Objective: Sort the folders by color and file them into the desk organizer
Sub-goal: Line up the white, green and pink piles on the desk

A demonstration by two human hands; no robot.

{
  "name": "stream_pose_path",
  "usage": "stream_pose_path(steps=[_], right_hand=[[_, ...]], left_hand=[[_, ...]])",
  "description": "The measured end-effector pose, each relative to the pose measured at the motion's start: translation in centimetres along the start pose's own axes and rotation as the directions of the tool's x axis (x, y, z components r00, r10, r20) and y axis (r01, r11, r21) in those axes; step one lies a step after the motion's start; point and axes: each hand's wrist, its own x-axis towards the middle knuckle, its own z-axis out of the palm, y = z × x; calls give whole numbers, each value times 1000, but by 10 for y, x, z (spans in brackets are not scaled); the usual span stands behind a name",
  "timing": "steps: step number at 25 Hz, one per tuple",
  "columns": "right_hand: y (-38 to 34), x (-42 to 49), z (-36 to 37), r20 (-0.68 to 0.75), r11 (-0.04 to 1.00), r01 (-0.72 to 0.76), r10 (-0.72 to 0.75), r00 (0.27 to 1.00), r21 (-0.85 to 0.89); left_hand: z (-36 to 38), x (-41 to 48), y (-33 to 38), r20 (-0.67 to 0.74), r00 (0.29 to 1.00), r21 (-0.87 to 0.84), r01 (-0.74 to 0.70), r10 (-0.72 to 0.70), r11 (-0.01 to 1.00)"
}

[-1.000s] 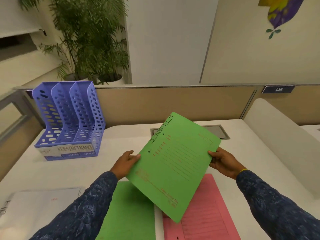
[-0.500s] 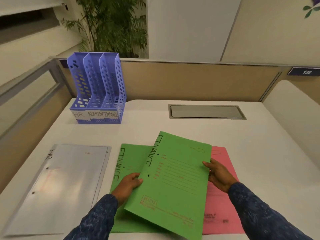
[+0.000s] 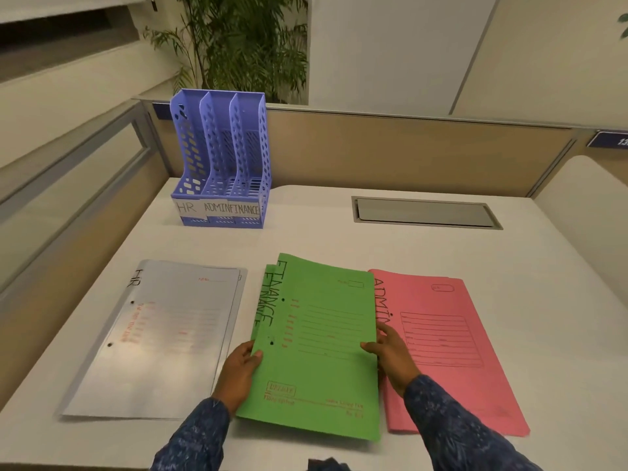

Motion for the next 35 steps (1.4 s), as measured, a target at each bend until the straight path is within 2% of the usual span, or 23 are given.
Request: stream_pose_path(steps=[6,11,18,24,35], right_hand=[[12,-1,32,-3,922,74,-82,997,-381],[21,-3,44,-22,804,94,-132,991,-587],[18,-1,53,3,709,81,-111,994,-701],[30,3,54,50,555,115,-131,990,-824],[33,9,43,114,520,186,-167,979,-834]], left_hand=[[-12,6,-14,-93,991,182,-81,99,980],[-24,8,-23,-44,979,391,-166,198,905],[-26,13,-32,32,982,464,-178,184,868],[-22,8,-36,59,979,490,-200,196,849],[-10,0,-32,-14,980,605,-151,201,782]])
